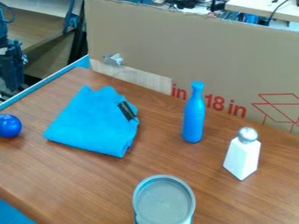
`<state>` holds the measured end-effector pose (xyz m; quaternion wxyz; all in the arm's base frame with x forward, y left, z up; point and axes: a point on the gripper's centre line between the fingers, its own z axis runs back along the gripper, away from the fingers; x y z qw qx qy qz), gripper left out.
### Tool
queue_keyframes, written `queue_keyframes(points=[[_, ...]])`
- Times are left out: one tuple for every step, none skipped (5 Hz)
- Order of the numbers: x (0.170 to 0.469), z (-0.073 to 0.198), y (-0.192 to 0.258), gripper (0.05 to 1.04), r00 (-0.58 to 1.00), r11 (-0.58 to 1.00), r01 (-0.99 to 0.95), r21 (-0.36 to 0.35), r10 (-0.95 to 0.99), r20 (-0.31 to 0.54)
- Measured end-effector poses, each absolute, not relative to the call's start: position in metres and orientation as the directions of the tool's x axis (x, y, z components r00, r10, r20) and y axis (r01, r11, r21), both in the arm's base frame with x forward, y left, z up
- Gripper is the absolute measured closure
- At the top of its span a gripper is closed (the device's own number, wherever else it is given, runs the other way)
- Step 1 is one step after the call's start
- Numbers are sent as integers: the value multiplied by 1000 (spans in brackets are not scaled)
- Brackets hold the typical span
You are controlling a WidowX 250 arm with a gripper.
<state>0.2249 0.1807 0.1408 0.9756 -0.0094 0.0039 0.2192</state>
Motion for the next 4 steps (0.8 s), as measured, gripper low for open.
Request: queue_keyframes(points=[[234,128,204,85,822,822,-570,-19,570,-7],[239,118,219,85,735,735,-678,-1,677,-15],[239,105,230,85,620,620,-784,9,784,6],[236,83,236,85,540,540,-841,39,842,-10]])
